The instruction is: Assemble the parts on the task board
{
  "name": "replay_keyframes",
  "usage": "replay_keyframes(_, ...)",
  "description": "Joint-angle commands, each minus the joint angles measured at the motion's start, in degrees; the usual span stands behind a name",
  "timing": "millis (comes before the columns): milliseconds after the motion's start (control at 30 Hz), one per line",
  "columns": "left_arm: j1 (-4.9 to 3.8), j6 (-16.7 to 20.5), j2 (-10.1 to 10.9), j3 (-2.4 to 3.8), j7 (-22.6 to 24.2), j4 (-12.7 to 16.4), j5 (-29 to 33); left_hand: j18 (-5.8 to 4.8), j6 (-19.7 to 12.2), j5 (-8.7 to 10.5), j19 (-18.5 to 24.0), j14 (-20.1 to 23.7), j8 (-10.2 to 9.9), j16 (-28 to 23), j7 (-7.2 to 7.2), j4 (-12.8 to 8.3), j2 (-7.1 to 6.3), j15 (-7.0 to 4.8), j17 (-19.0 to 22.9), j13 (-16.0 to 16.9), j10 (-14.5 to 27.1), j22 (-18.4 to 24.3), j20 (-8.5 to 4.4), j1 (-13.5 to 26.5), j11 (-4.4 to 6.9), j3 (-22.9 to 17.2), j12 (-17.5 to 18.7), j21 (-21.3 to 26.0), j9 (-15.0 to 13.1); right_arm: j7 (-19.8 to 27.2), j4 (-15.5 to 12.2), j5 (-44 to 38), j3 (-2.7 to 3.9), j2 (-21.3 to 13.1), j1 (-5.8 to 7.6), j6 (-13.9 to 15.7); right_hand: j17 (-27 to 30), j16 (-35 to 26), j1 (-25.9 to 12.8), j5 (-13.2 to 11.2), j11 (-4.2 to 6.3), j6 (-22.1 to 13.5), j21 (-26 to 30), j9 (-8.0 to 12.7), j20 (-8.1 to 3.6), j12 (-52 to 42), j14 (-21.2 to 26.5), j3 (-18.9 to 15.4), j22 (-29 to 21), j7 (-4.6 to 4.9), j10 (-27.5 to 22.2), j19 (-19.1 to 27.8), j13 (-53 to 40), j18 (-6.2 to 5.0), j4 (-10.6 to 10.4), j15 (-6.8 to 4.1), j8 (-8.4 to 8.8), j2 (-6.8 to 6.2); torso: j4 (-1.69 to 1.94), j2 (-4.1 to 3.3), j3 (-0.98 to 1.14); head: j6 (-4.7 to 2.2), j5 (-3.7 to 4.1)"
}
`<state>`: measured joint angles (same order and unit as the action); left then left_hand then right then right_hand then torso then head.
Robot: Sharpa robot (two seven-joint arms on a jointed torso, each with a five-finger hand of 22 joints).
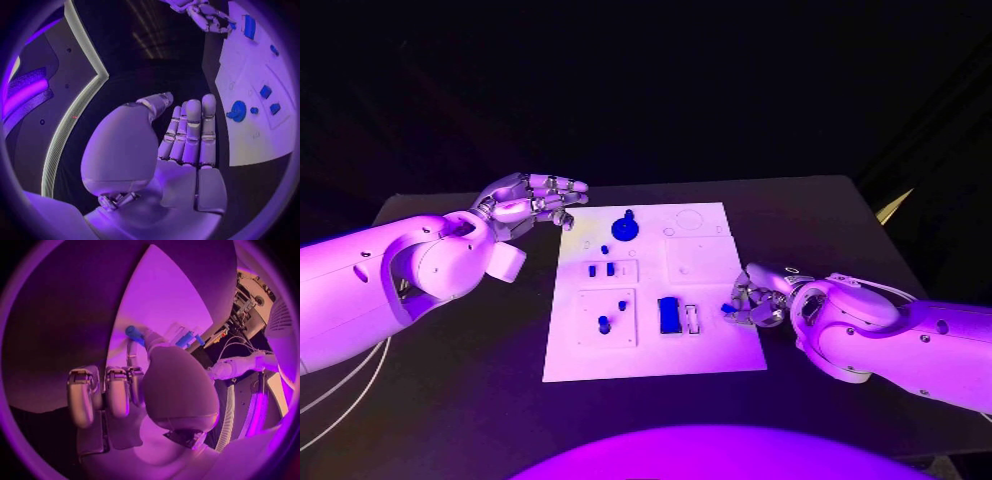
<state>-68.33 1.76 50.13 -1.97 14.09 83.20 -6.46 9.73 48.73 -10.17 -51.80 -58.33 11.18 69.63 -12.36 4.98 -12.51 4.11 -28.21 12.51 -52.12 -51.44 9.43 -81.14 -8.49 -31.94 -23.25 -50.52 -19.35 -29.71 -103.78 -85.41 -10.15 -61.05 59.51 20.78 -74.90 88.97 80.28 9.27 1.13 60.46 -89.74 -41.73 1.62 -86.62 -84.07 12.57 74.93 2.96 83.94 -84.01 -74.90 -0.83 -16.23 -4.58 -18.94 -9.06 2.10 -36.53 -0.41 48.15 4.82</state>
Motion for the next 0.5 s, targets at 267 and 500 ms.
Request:
replay_keyframes(267, -0.02, -0.8, -0.1, 0.03, 0.5, 0.1, 0.3, 0.82, -0.4, 0.03, 0.1, 0.1, 0.1, -0.1, 0.16, -0.1, 0.12, 0.07, 0.0, -0.1, 0.6, 0.0, 0.20, -0.2, 0.02, -0.3, -0.2, 0.3, -0.1, -1.9, -1.8, 6.3, -0.56, -1.1, -0.64, 3.3, -12.3, 0.0, -2.7, 4.7, 0.57, 0.1, -0.3, 7.1, -0.65, 0.1, -5.4, 14.5, 15.1, -0.41, 4.9, -6.0, -13.6, 0.83, 5.4, -0.63, -1.43, -0.95, -0.01, 0.04, -0.07, -0.09, 0.07)
replay_keyframes(500, -0.02, -0.8, -0.2, 0.03, 0.4, 0.1, 0.3, 0.82, -0.4, 0.03, 0.1, 0.1, 0.1, -0.1, 0.16, -0.1, 0.12, 0.07, 0.0, -0.1, 0.6, 0.0, 0.20, -0.2, 0.02, -0.3, -0.2, 0.3, -0.1, -1.0, -3.9, 14.0, -0.53, -1.4, 0.13, 6.1, -12.5, 0.1, -5.5, 5.7, 0.50, -0.3, -0.3, 6.2, -0.65, 0.1, -5.4, 17.4, 15.1, -0.32, 5.0, -6.0, -13.6, 0.83, 5.9, -0.59, -2.01, -0.49, 0.04, 0.01, -0.05, 0.05, -0.02)
